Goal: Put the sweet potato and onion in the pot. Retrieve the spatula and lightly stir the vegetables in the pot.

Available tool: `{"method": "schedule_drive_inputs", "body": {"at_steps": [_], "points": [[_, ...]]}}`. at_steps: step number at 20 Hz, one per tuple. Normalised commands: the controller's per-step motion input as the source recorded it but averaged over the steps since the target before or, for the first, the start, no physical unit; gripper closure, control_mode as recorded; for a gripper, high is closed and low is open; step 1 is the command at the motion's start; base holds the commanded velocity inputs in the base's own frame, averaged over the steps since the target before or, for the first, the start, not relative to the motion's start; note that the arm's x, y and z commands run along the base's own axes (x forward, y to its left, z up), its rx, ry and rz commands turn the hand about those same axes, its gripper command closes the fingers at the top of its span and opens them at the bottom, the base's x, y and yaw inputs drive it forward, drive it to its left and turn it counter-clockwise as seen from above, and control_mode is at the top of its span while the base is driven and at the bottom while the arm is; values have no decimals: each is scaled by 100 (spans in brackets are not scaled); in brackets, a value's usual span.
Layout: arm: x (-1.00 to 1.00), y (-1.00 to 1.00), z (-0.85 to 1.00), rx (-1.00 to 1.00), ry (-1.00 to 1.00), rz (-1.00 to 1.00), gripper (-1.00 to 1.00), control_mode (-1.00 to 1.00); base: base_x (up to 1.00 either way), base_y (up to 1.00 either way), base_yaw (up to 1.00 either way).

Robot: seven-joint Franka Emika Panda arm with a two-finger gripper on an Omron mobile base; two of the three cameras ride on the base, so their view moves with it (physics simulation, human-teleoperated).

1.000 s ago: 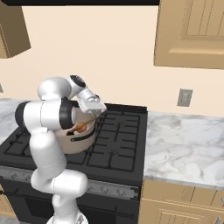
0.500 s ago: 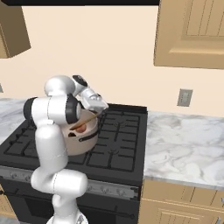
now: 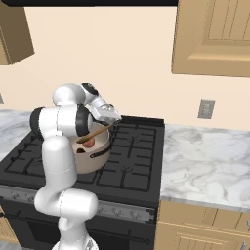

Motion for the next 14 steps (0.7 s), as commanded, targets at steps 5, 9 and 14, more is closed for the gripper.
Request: {"method": "schedule_drive_inputs", "body": {"at_steps": [5, 9, 14], "points": [[-81, 0, 0, 0, 0, 0, 100, -100, 0, 0, 0], [-74, 0, 0, 0, 0, 0, 100, -100, 0, 0, 0], [-7, 0, 0, 0, 0, 0, 100, -100, 0, 0, 0]]}}
